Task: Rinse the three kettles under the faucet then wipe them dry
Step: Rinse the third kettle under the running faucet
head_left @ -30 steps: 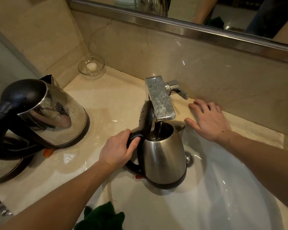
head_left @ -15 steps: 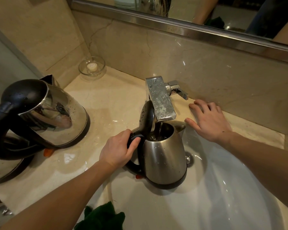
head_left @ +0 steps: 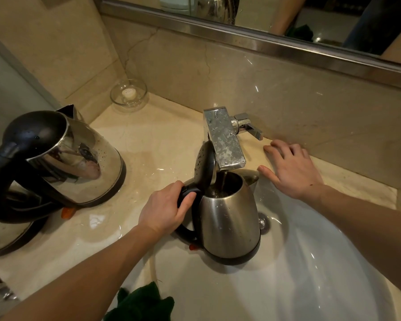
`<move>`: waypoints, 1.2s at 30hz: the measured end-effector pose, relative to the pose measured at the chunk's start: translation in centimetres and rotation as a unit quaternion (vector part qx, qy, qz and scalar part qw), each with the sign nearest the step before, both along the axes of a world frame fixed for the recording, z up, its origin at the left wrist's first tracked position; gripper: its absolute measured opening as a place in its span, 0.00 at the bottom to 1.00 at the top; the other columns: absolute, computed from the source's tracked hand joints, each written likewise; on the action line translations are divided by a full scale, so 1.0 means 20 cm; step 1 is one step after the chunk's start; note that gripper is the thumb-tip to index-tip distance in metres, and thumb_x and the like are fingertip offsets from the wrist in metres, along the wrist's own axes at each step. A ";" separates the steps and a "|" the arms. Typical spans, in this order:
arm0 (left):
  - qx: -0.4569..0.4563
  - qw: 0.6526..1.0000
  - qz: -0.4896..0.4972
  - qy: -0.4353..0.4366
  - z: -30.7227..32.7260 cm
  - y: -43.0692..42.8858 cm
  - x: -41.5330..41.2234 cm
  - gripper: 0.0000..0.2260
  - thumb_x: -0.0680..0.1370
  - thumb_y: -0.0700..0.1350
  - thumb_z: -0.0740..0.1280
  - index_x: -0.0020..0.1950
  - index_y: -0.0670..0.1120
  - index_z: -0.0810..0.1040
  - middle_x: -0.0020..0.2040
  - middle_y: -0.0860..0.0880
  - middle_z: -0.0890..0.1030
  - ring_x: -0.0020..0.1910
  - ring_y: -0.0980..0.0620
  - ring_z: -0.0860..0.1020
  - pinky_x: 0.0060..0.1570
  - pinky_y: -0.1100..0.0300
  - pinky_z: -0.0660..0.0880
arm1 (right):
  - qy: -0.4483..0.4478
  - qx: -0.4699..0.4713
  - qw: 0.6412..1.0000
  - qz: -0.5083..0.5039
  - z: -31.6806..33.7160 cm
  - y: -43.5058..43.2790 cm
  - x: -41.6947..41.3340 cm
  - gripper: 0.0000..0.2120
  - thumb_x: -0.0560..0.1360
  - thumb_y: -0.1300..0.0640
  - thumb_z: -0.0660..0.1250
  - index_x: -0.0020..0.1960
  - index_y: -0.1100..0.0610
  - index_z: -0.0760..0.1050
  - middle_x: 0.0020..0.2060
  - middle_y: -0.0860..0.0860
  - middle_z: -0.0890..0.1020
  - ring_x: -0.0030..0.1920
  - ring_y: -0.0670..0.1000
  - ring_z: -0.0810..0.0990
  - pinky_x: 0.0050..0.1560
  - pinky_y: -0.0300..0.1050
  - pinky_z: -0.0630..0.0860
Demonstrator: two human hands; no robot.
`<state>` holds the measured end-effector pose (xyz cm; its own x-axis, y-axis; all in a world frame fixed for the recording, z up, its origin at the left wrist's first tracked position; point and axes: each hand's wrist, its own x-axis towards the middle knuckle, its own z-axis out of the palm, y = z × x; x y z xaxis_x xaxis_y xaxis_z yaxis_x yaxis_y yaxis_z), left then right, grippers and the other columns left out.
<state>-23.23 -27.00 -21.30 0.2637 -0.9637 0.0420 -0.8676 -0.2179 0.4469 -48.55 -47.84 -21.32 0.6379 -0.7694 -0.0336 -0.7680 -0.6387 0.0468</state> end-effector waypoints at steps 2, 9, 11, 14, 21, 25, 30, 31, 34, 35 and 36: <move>0.002 1.000 -0.001 0.000 0.00 0.00 0.00 0.24 0.76 0.64 0.49 0.53 0.47 0.73 0.41 0.52 0.77 0.37 0.53 0.74 0.38 0.58 0.73 | 0.000 0.003 1.000 -0.001 0.01 0.00 0.00 0.31 0.77 0.33 0.44 0.70 0.51 0.64 0.69 0.53 0.67 0.60 0.59 0.68 0.61 0.56 0.67; -0.004 1.000 0.003 0.003 0.00 0.00 0.00 0.28 0.74 0.67 0.45 0.52 0.47 0.73 0.40 0.52 0.77 0.36 0.52 0.75 0.38 0.56 0.74 | 0.004 0.004 1.000 -0.002 0.01 0.00 0.00 0.32 0.77 0.32 0.43 0.70 0.51 0.64 0.69 0.53 0.67 0.60 0.60 0.69 0.61 0.56 0.67; -0.003 1.000 0.002 0.003 0.00 0.00 0.00 0.28 0.75 0.66 0.46 0.52 0.47 0.73 0.40 0.52 0.76 0.36 0.53 0.74 0.37 0.57 0.74 | 0.000 0.004 1.000 -0.002 0.01 0.00 0.00 0.33 0.77 0.33 0.43 0.70 0.52 0.66 0.69 0.54 0.68 0.59 0.60 0.69 0.61 0.56 0.67; -0.004 1.000 0.004 0.004 0.00 0.00 0.00 0.27 0.75 0.66 0.47 0.52 0.47 0.73 0.40 0.53 0.76 0.36 0.53 0.74 0.37 0.57 0.74 | 0.002 0.003 1.000 -0.002 0.01 0.00 0.00 0.32 0.77 0.32 0.43 0.70 0.51 0.65 0.69 0.53 0.68 0.59 0.59 0.68 0.61 0.55 0.66; -0.009 1.000 0.001 0.003 0.00 0.00 0.00 0.28 0.75 0.66 0.46 0.52 0.47 0.73 0.39 0.52 0.76 0.36 0.52 0.74 0.37 0.56 0.74 | 0.002 0.006 1.000 -0.004 0.01 0.00 0.01 0.33 0.77 0.32 0.42 0.70 0.51 0.65 0.70 0.53 0.67 0.60 0.60 0.68 0.61 0.56 0.66; -0.007 1.000 0.000 0.001 0.00 0.00 0.00 0.28 0.75 0.66 0.45 0.52 0.47 0.74 0.40 0.52 0.77 0.36 0.53 0.75 0.37 0.57 0.74 | 0.002 0.007 1.000 -0.004 0.01 0.00 0.00 0.33 0.77 0.32 0.42 0.71 0.51 0.64 0.70 0.53 0.67 0.61 0.59 0.68 0.62 0.56 0.66; -0.008 1.000 0.001 -0.003 -0.01 0.00 0.01 0.28 0.75 0.66 0.45 0.52 0.46 0.73 0.40 0.51 0.77 0.36 0.51 0.75 0.37 0.54 0.75 | 0.003 0.007 1.000 -0.004 0.01 0.00 0.00 0.33 0.77 0.32 0.42 0.70 0.51 0.65 0.70 0.53 0.67 0.61 0.60 0.68 0.62 0.56 0.66; -0.007 1.000 0.001 -0.004 -0.01 0.00 0.00 0.28 0.75 0.66 0.45 0.52 0.46 0.73 0.40 0.51 0.77 0.36 0.52 0.75 0.38 0.54 0.75 | 0.005 0.007 1.000 -0.004 0.01 0.00 0.00 0.33 0.77 0.32 0.42 0.70 0.51 0.64 0.70 0.53 0.67 0.61 0.60 0.68 0.62 0.56 0.66; -0.005 1.000 0.000 -0.002 0.00 0.00 0.00 0.29 0.75 0.66 0.45 0.53 0.46 0.73 0.40 0.51 0.77 0.36 0.52 0.75 0.38 0.55 0.75 | 0.004 0.008 1.000 -0.005 0.01 0.00 0.00 0.33 0.77 0.32 0.42 0.70 0.51 0.64 0.70 0.53 0.67 0.61 0.60 0.68 0.62 0.56 0.66; -0.007 1.000 -0.001 -0.002 0.00 0.00 0.00 0.29 0.75 0.66 0.45 0.53 0.46 0.73 0.41 0.50 0.78 0.36 0.52 0.75 0.38 0.55 0.75 | 0.003 0.008 1.000 -0.005 0.01 0.00 0.00 0.33 0.77 0.32 0.42 0.70 0.51 0.64 0.70 0.53 0.67 0.61 0.60 0.68 0.62 0.56 0.66; -0.007 1.000 -0.002 -0.001 0.00 0.00 0.00 0.29 0.75 0.66 0.45 0.53 0.46 0.73 0.41 0.50 0.78 0.36 0.52 0.75 0.38 0.55 0.75 | 0.003 0.009 1.000 -0.006 0.01 0.00 0.00 0.33 0.77 0.32 0.42 0.70 0.51 0.64 0.70 0.53 0.67 0.61 0.60 0.68 0.62 0.56 0.66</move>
